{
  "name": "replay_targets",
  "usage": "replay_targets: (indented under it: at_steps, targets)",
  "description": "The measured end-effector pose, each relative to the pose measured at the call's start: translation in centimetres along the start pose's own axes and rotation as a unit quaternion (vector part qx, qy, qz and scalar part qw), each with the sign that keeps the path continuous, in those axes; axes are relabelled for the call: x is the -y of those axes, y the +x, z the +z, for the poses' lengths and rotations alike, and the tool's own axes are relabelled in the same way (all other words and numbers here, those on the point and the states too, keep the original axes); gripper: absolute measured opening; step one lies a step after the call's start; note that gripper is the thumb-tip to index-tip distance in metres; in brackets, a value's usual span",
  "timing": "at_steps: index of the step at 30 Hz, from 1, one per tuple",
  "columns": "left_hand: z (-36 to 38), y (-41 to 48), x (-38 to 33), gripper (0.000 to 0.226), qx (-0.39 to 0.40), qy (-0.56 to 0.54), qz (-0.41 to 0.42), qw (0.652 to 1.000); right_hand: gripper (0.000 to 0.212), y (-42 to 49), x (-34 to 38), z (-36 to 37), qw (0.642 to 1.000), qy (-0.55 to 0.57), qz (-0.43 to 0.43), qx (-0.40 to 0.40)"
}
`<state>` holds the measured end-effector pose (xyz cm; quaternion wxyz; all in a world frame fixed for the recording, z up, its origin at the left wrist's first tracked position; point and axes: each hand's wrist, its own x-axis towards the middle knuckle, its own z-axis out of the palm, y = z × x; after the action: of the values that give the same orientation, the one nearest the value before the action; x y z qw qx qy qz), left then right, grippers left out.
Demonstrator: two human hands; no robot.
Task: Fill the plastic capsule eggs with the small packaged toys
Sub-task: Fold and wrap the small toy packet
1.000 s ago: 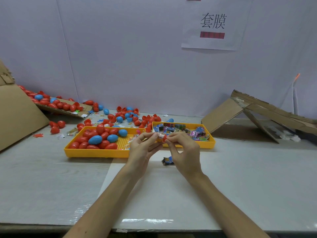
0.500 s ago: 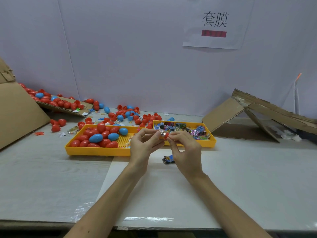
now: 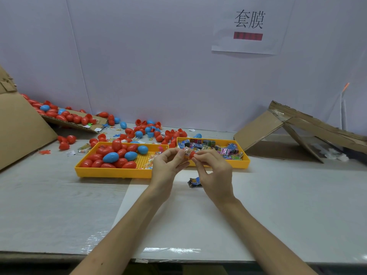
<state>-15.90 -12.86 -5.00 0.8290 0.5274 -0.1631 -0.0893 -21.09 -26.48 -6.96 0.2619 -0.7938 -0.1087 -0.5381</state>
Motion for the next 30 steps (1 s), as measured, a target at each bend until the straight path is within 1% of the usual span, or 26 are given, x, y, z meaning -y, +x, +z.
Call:
replay_targets:
  at_steps: [5, 9, 11, 13, 16, 18, 20, 22, 25, 27, 30]
  targets:
    - [-0.19, 0.10, -0.26, 0.016, -0.003, -0.036, -0.041, 0.999, 0.006, -0.02, -0.01, 0.16, 1.000, 0.002, -0.007, 0.000]
    - [-0.29, 0.09, -0.33, 0.018, -0.003, -0.050, -0.054, 0.997, 0.006, -0.07, 0.00, 0.19, 1.000, 0.012, -0.009, -0.005]
    - [-0.37, 0.10, -0.36, 0.016, -0.005, -0.062, -0.057, 0.996, 0.007, -0.09, 0.04, 0.20, 1.000, 0.028, -0.002, -0.003]
    - [-0.40, 0.09, -0.38, 0.016, 0.002, -0.077, -0.057, 0.995, 0.013, -0.03, 0.17, 0.18, 0.998, 0.061, 0.018, 0.008]
    - [-0.33, 0.02, -0.48, 0.029, 0.009, -0.081, -0.046, 0.996, 0.027, 0.07, 0.36, 0.15, 0.994, 0.083, 0.060, 0.022]
    - [-0.28, 0.01, -0.52, 0.042, 0.018, -0.074, -0.037, 0.996, 0.026, 0.12, 0.22, 0.11, 0.995, 0.074, 0.066, 0.023]
    - [-0.23, 0.00, -0.55, 0.049, 0.034, -0.069, -0.036, 0.996, 0.022, 0.17, -0.01, 0.01, 0.996, 0.064, 0.059, 0.018]
    - [-0.26, 0.00, -0.54, 0.047, 0.051, -0.070, -0.036, 0.996, 0.025, 0.23, -0.07, 0.00, 0.996, 0.068, 0.061, 0.018]
    - [-0.45, 0.10, -0.46, 0.029, 0.053, -0.074, -0.036, 0.995, 0.038, 0.30, 0.06, 0.10, 0.994, 0.073, 0.073, 0.038]
    - [-0.54, 0.15, -0.39, 0.023, 0.053, -0.074, -0.038, 0.995, 0.038, 0.35, -0.04, 0.11, 0.995, 0.070, 0.060, 0.048]
    - [-0.55, 0.19, -0.41, 0.021, 0.054, -0.089, -0.044, 0.994, 0.038, 0.39, -0.16, 0.05, 0.994, 0.078, 0.054, 0.049]
